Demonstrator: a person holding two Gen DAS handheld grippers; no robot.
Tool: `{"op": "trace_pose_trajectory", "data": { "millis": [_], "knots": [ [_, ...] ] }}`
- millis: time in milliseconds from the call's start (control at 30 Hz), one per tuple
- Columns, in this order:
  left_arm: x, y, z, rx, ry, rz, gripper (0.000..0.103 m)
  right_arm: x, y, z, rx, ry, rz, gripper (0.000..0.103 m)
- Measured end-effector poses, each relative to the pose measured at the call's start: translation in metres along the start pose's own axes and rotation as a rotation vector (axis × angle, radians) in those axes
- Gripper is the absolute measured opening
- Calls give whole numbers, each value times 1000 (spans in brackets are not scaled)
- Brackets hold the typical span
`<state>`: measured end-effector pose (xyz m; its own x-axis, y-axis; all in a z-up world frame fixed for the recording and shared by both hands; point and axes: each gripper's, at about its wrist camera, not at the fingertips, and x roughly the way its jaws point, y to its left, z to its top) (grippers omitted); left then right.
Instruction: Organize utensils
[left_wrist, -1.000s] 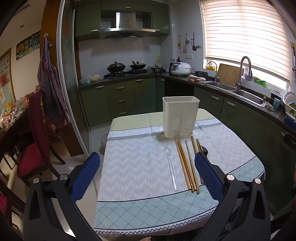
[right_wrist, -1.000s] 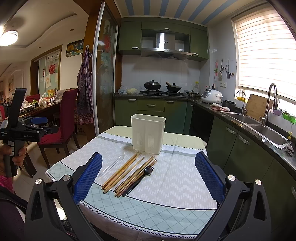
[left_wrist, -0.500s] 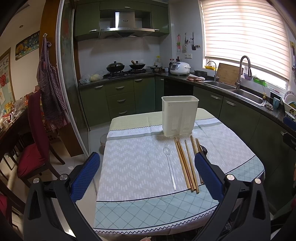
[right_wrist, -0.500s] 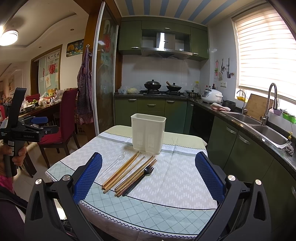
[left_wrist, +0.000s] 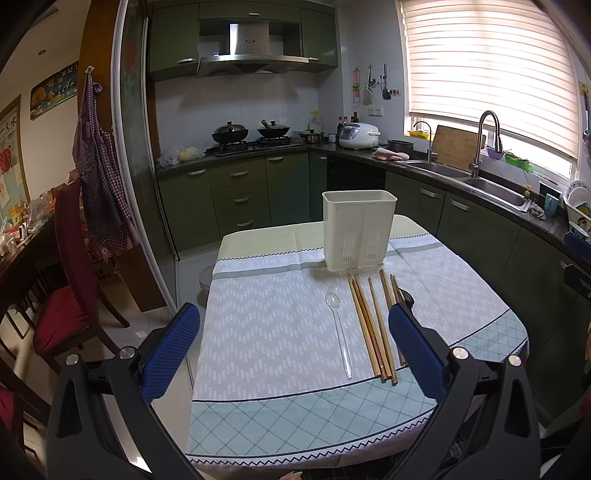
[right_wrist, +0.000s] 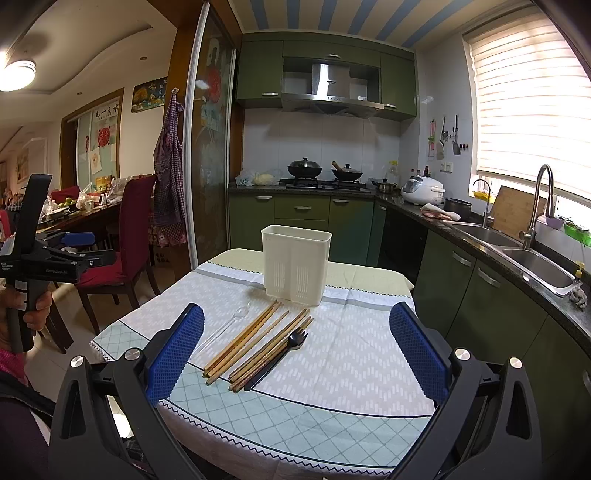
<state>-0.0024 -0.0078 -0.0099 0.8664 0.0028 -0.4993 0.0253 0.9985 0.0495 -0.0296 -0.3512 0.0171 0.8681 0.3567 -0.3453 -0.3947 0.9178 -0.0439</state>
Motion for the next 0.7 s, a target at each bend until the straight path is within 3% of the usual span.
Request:
{"op": "trace_pose_trajectory", "data": {
  "millis": [700],
  "knots": [
    [6, -1, -3, 4, 3, -3, 97, 8, -3, -6, 5, 15, -17, 99]
  ]
}}
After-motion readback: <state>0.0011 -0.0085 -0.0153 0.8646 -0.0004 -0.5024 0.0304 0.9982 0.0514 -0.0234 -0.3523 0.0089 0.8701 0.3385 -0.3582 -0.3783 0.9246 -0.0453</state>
